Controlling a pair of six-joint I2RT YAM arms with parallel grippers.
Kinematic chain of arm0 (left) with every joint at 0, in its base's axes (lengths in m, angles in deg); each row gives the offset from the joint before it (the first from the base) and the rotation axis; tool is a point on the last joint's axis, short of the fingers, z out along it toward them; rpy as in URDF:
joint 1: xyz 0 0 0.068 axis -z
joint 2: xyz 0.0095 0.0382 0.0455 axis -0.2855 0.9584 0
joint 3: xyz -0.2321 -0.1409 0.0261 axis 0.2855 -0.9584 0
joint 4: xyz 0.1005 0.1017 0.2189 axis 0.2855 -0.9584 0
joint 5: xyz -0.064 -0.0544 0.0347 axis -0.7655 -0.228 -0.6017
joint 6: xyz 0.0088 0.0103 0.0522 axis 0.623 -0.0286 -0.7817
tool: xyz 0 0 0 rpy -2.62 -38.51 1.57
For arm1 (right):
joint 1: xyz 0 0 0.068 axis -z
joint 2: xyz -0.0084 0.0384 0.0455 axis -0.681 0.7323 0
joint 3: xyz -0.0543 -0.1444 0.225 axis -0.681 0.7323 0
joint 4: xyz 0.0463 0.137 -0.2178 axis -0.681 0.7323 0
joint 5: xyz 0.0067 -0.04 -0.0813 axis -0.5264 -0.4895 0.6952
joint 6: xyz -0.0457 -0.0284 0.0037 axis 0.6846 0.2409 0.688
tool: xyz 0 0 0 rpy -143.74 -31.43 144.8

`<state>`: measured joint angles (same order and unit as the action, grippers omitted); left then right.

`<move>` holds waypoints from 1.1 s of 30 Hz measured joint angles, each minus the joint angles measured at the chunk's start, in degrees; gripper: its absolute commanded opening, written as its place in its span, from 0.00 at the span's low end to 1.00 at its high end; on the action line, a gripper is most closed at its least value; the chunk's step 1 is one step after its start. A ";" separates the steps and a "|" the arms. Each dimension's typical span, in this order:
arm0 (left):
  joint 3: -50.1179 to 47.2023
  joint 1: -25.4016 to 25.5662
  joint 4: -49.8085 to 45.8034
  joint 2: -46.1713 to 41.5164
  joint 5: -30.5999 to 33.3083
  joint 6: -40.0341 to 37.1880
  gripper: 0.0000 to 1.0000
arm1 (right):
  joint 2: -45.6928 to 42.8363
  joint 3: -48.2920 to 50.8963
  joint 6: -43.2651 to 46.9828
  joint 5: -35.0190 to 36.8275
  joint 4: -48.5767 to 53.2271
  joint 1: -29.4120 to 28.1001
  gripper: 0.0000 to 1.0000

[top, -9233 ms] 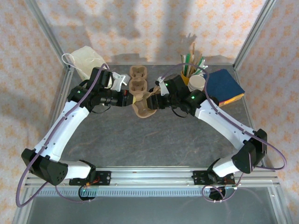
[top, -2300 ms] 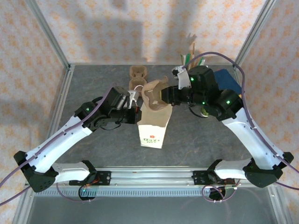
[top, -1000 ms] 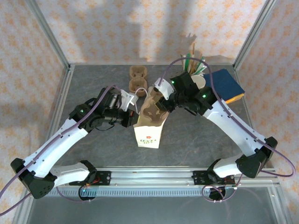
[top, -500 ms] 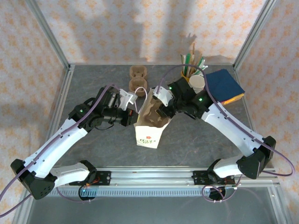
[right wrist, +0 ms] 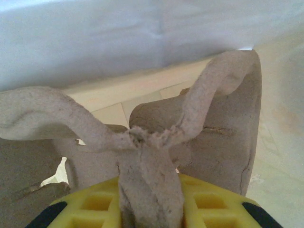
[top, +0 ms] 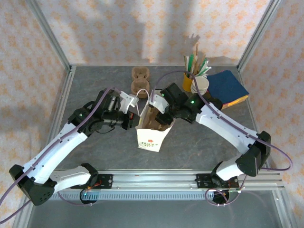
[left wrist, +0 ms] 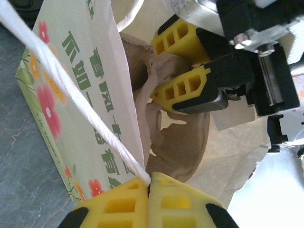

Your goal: Pack the takeout coffee

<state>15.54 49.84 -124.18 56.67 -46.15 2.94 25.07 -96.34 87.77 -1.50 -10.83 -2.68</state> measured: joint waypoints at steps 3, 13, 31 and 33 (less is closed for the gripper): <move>-0.76 0.00 0.98 -0.52 -0.33 0.00 0.00 | 0.26 0.00 -0.02 0.55 0.15 -0.24 0.26; -1.95 -0.04 2.32 -1.60 -1.25 0.15 0.00 | 3.63 0.00 -0.39 2.84 1.07 -2.01 0.26; -4.61 -1.92 4.20 -4.87 0.70 2.12 0.00 | 4.20 2.10 -1.46 4.09 1.29 -2.75 0.28; -4.92 -1.92 4.59 -4.90 0.70 2.40 0.00 | 4.44 2.08 -1.49 4.24 1.29 -2.86 0.29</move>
<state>10.62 47.92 -119.59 51.77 -45.45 5.34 29.51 -94.26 86.28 2.74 -9.54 -5.55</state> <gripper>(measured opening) 0.063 0.283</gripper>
